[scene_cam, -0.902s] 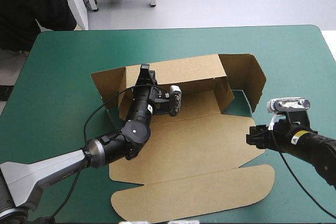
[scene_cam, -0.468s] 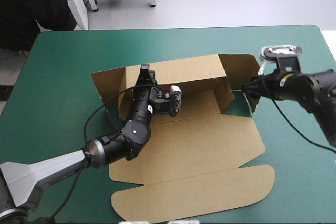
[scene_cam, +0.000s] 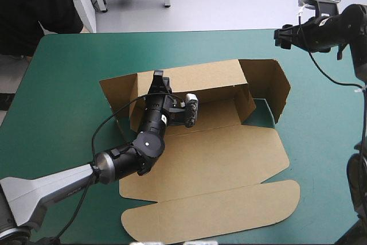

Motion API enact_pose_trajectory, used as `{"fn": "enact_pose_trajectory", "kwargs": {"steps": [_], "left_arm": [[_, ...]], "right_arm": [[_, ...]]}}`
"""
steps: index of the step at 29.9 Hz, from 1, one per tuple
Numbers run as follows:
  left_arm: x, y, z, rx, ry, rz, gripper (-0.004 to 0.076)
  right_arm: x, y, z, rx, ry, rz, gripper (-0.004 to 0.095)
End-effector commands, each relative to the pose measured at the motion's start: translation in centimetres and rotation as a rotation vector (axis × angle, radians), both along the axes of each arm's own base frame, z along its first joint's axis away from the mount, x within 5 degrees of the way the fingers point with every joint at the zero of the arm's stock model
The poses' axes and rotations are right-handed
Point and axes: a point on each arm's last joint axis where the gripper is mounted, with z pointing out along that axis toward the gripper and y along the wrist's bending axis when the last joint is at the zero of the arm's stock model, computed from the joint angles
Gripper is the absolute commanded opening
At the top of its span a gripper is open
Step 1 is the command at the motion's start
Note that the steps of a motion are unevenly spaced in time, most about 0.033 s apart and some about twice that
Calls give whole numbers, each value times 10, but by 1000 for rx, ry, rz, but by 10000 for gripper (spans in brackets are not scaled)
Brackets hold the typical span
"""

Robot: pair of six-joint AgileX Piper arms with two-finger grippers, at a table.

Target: Fold the box

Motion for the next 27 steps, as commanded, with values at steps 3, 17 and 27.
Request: {"fn": "enact_pose_trajectory", "kwargs": {"steps": [3, 17, 27], "left_arm": [[-2, 4, 27, 1, -126, -1, -10], [-3, 4, 27, -5, -124, -3, -10], [-3, 4, 27, -5, -124, -3, -10]], "right_arm": [[29, -2, 0, 36, -32, 10, 714], [57, -1, -57, 44, 176, 54, 714], [29, 0, -66, 6, 241, 110, 714]]}}
